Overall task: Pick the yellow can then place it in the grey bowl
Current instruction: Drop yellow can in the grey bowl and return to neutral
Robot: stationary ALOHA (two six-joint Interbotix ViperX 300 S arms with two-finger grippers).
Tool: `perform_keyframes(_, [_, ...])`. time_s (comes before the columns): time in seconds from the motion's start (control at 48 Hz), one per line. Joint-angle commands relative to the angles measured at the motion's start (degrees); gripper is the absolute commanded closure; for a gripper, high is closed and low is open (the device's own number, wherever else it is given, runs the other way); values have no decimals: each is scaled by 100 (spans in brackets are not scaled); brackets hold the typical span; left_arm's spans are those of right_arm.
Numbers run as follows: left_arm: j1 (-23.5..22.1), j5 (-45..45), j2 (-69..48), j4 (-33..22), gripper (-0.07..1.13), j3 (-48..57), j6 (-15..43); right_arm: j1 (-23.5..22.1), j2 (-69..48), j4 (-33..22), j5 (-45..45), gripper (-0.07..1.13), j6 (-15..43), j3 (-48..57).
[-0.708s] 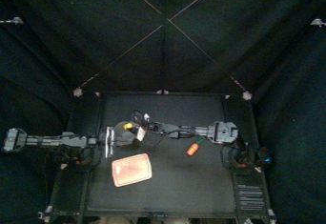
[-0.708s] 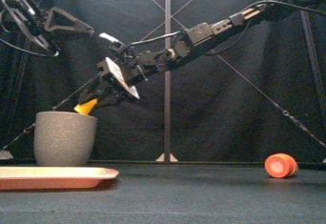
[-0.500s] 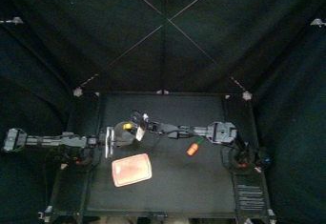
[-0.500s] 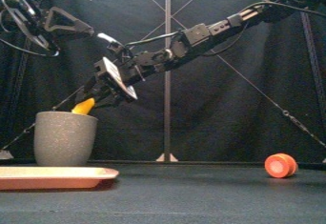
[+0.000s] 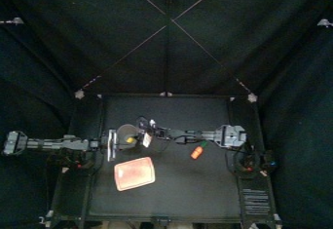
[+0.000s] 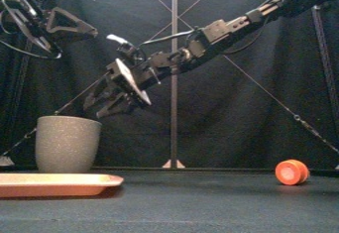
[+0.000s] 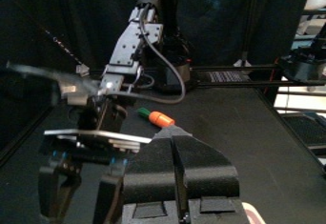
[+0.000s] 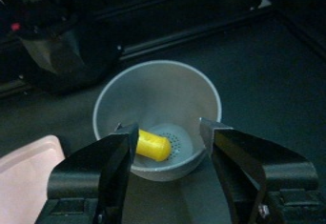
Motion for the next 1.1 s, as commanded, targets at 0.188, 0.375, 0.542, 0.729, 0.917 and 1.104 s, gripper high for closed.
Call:
perform_keyframes(0.188, [9, -44, 9, 0, 101, -18, 9, -26, -1793, 62, -1151, 16, -18, 1907])
perform_keyframes(0.375, [44, -18, -9, -9, 101, 9, 9, -35, -2760, 70, -2250, 16, -18, 3393])
perform_keyframes(0.542, [70, 9, -18, -9, 101, 123, 9, -18, -3551, 53, -2777, 17, -35, 4395])
perform_keyframes(0.729, [211, 18, -18, -9, 101, 246, 0, 114, -4254, 62, -2839, 17, -26, 5133])
perform_keyframes(0.917, [272, 18, -26, -70, 101, 308, -9, 123, -4852, 53, -2839, 17, -18, 5607])
perform_keyframes(1.104, [272, 18, -26, -79, 101, 387, 0, 114, -5282, 79, -2839, 17, -18, 5933])
